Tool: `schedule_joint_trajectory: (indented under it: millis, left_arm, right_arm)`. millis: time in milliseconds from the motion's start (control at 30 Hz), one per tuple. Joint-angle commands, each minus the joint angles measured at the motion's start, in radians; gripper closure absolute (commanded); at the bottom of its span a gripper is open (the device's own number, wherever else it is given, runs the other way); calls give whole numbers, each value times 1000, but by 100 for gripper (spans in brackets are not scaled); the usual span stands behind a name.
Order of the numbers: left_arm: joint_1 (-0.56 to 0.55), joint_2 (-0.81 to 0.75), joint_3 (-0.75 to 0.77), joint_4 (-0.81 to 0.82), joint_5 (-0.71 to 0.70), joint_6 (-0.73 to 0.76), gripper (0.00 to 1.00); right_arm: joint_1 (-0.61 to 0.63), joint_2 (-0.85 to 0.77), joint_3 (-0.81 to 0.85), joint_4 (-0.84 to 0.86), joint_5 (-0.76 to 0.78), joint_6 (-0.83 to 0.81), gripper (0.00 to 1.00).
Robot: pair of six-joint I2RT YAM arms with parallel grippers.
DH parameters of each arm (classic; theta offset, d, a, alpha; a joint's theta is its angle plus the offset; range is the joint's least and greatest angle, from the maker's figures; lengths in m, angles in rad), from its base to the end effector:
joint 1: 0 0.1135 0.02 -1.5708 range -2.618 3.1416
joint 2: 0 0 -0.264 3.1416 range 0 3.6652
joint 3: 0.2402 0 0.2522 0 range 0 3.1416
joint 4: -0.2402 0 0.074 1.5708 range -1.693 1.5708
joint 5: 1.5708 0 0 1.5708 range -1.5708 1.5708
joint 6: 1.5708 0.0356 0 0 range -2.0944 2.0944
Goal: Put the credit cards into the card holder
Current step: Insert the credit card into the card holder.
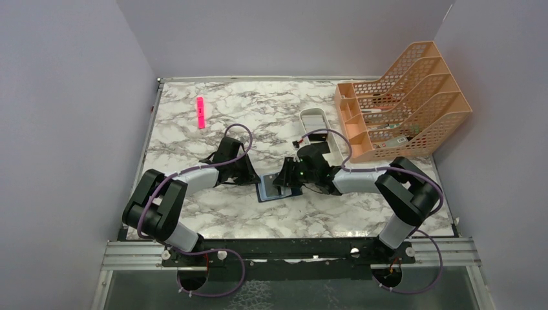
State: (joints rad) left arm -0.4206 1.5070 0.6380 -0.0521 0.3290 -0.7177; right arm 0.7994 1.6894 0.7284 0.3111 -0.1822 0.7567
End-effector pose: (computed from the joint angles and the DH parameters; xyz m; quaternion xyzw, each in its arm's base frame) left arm 0.2439 -0.1217 0.1429 -0.0867 0.9323 -0.3004 0.1816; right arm 0.2237 0.2393 0.1432 -0.0595 0.8911 0.3686 0.2580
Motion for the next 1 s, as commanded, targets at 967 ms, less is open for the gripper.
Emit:
schedule_joint_trajectory:
  millis: [967]
  left_arm:
    - [-3,-80,15,-20,192,-45,79]
  right_arm:
    - [18,99,-72,242,-110,116,75]
